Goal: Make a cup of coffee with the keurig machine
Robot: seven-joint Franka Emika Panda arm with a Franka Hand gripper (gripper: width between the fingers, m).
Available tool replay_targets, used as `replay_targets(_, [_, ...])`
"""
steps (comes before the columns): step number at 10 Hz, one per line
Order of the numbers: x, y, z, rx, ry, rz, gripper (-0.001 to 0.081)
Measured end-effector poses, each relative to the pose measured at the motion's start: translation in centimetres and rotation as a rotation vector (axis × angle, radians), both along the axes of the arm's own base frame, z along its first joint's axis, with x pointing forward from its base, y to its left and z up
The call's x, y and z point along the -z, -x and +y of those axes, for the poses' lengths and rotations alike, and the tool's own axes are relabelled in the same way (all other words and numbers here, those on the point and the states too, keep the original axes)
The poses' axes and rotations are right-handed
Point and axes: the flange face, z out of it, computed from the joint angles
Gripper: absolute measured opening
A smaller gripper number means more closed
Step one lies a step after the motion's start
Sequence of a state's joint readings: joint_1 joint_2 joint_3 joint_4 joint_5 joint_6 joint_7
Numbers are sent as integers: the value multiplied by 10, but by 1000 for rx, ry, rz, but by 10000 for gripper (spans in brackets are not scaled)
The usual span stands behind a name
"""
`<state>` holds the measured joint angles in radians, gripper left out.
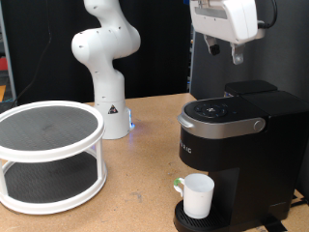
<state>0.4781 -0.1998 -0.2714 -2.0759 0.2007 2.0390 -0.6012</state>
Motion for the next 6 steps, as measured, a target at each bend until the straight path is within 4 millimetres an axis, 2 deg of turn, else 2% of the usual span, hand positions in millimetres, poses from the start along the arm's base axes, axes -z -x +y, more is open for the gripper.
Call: replay_targets(6, [36,-7,-6,-11,58,43,807])
